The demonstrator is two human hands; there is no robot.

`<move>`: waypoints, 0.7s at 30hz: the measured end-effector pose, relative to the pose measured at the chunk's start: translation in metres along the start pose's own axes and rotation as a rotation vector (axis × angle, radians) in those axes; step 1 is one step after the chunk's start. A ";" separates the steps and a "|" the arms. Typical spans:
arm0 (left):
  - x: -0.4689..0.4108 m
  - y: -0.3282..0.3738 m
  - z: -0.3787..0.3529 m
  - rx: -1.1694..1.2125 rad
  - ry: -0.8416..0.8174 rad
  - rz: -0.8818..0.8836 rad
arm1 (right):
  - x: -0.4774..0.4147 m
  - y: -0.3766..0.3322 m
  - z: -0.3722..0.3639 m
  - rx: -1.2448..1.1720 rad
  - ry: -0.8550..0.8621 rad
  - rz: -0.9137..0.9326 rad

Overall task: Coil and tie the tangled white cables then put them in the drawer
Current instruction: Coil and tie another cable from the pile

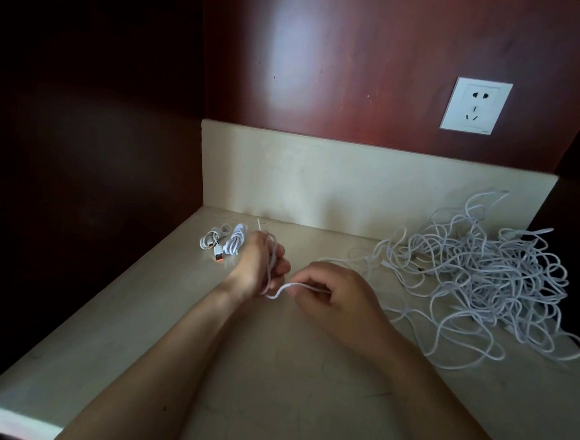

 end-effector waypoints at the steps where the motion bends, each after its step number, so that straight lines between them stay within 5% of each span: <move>1: 0.003 -0.004 -0.003 -0.060 -0.035 0.009 | -0.001 0.001 0.002 -0.015 0.014 0.000; 6: 0.019 -0.018 -0.026 -0.447 -0.342 -0.026 | -0.004 0.010 0.014 -0.070 0.133 -0.036; 11: 0.032 -0.025 -0.050 -0.258 -0.615 0.086 | -0.003 0.035 0.040 -0.017 0.362 -0.148; 16: 0.042 -0.033 -0.056 -0.194 -0.681 0.231 | -0.005 0.036 0.038 0.013 0.374 -0.090; 21: 0.034 -0.014 -0.052 -0.379 -0.562 -0.019 | -0.006 0.040 0.030 -0.026 0.340 -0.089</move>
Point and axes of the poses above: each hand's wrist, its own x-axis away from the middle knuckle, its own z-axis out of the back of the hand, y = z × x, the point moved 10 cm from there along -x, towards the middle knuckle, and after that the axes turned 9 degrees about -z, right-handed, at the moved point
